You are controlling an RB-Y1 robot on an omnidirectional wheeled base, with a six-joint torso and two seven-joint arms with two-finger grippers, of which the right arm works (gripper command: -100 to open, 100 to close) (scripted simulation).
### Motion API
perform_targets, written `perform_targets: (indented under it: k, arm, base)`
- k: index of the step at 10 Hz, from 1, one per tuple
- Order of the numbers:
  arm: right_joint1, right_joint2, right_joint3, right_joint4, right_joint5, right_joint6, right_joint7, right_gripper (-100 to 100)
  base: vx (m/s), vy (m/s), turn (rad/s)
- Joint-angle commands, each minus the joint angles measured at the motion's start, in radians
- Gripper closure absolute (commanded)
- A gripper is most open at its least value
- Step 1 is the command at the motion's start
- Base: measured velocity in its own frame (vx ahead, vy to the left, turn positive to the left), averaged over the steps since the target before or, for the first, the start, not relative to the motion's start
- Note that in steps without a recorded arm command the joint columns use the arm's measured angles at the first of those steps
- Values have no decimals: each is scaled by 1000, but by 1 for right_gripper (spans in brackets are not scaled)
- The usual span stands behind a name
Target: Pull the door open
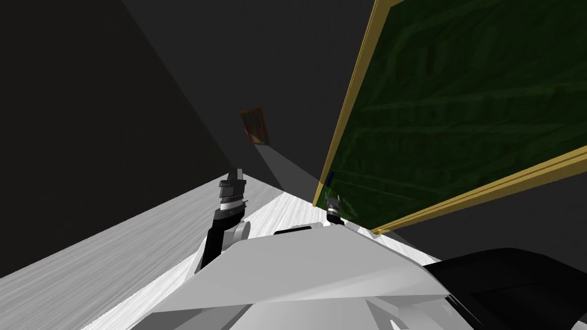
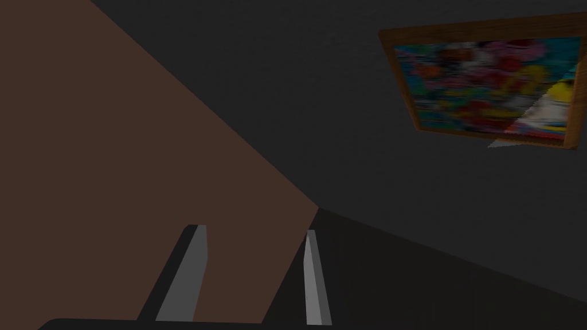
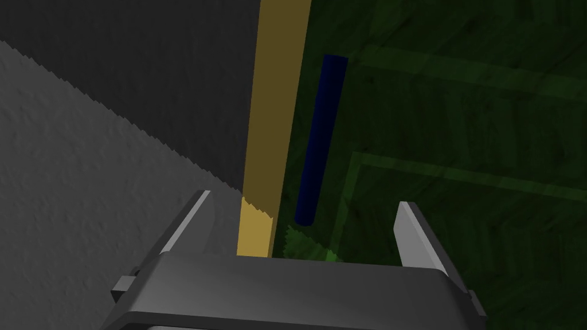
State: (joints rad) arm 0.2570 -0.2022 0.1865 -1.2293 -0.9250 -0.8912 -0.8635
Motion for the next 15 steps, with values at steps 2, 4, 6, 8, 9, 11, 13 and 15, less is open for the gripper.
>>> perform_targets:
  k: [2, 4, 6, 8, 9, 11, 13, 15]
  arm:
    - [-7, -9, 12, 49, -38, -22, -43, -100]
    - [-15, -15, 22, 91, -73, -40, -75, -100]
    - [-24, -21, 33, 138, -113, -59, -112, -100]
    - [-32, -26, 43, 176, -145, -75, -142, -100]
    - [-30, -22, 41, 168, -133, -73, -133, -100]
    - [-25, -53, 42, 193, -133, -78, -182, -100]
    - [-19, -85, 43, 219, -131, -82, -231, -100]
    - [-13, -122, 44, 249, -128, -87, -289, -100]
  base:
    - [74, -70, 80]
    - [97, -91, 116]
    - [107, -89, 114]
    - [122, -115, 89]
    - [54, -50, 21]
    - [144, -10, 1]
    - [183, 11, 0]
    - [139, -4, 0]
